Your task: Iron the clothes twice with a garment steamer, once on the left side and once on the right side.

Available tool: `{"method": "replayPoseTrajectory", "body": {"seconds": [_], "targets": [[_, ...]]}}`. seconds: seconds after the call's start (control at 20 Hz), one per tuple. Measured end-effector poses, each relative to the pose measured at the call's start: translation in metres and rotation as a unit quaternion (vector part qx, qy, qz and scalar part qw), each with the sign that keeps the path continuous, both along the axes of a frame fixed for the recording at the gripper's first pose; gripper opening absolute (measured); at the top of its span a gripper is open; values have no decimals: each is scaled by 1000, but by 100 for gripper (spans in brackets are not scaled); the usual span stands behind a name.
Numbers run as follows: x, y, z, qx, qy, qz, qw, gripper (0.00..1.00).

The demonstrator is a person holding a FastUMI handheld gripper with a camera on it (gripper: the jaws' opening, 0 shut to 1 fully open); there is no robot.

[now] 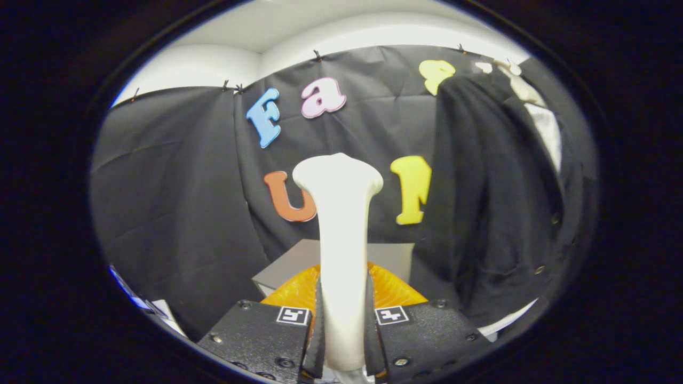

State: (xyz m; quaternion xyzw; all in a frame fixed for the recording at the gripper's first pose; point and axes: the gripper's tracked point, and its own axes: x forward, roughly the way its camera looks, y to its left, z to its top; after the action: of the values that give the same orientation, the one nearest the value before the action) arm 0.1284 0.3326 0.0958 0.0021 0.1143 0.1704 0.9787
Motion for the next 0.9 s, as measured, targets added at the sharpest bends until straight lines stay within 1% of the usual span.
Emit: {"method": "replayPoseTrajectory", "body": {"seconds": [0.25, 0.4, 0.5, 0.7, 0.75, 0.9], "targets": [[-39, -77, 62, 6, -75, -52, 996, 32], [-50, -122, 99, 7, -126, -87, 988, 32], [-51, -147, 118, 11, -153, -115, 981, 32], [-42, -188, 134, -4, -192, -168, 967, 32], [-39, -194, 134, -10, -196, -171, 966, 32], [-25, -207, 123, -23, -186, -171, 967, 32]]}}
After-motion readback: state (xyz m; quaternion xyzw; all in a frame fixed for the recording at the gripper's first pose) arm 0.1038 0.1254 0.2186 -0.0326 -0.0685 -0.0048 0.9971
